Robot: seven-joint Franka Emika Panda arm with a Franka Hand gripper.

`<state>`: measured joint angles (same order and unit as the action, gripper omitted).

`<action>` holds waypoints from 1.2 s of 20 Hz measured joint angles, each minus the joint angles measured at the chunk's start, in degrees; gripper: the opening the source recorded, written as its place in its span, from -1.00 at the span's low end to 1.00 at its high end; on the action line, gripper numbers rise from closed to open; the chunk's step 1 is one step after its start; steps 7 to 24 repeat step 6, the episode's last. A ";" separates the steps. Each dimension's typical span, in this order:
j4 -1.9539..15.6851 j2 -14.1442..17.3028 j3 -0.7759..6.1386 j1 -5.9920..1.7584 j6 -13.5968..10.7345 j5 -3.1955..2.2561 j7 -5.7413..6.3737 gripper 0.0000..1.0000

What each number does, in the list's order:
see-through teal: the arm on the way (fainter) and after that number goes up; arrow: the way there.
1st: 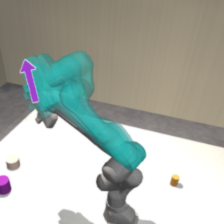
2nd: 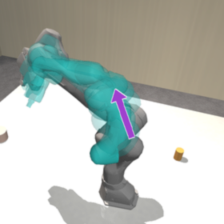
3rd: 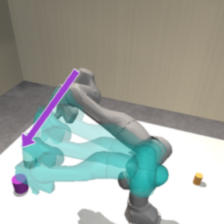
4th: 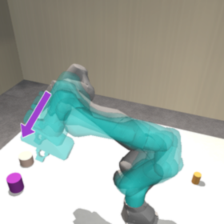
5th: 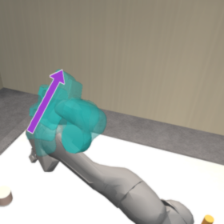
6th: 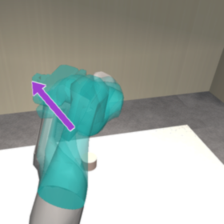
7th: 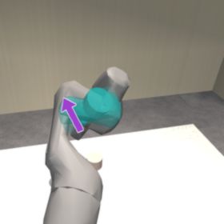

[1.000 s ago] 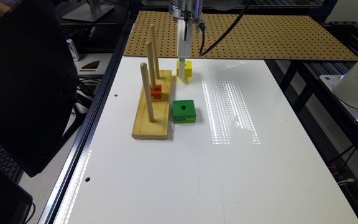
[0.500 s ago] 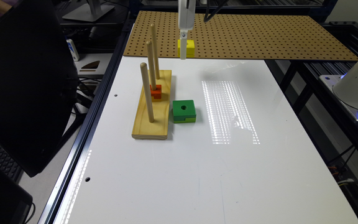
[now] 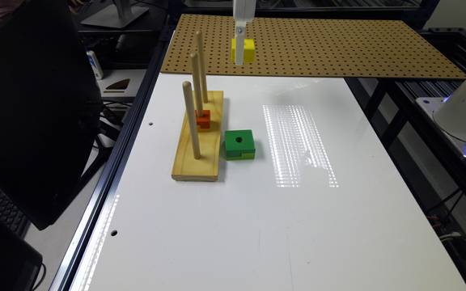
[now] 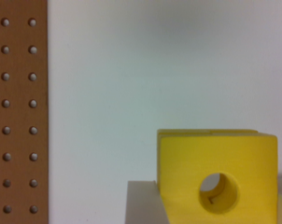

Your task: Pick up yellow block.

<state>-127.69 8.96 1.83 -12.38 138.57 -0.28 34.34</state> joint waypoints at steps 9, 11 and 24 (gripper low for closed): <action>0.05 -1.40 0.02 0.00 -0.91 0.00 0.00 -1.00; 0.05 -1.40 0.02 0.00 -0.91 0.00 0.00 -1.00; 0.05 -1.40 0.02 0.00 -0.91 0.00 0.00 -1.00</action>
